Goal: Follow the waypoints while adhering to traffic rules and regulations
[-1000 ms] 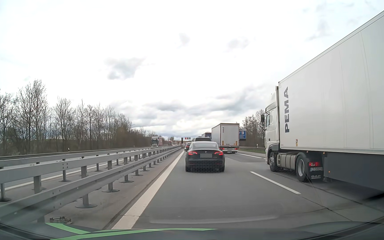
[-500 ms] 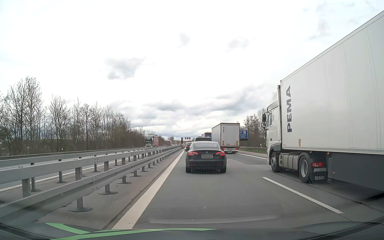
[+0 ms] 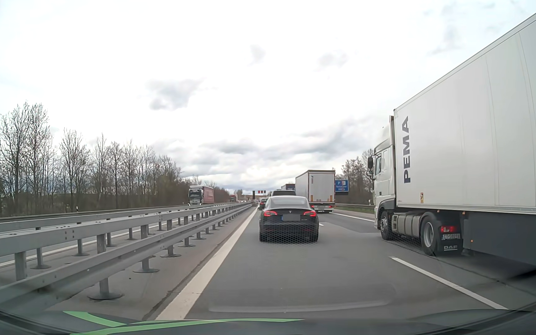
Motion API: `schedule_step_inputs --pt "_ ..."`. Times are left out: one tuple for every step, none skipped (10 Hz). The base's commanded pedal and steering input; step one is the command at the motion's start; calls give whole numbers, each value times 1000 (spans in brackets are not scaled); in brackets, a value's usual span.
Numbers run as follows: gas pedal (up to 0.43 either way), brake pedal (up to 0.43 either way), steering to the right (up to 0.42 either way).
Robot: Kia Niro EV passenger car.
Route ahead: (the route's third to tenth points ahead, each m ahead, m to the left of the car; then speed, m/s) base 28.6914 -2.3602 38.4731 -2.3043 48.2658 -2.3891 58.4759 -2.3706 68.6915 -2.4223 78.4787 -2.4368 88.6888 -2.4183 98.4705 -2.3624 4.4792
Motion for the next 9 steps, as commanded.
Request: schedule_step_inputs --pt "0 0 0" --pt "0 0 0" --pt "0 0 0" --pt "0 0 0" --pt "0 0 0" --pt "0 0 0" --pt "0 0 0" --pt "0 0 0" --pt "0 0 0"
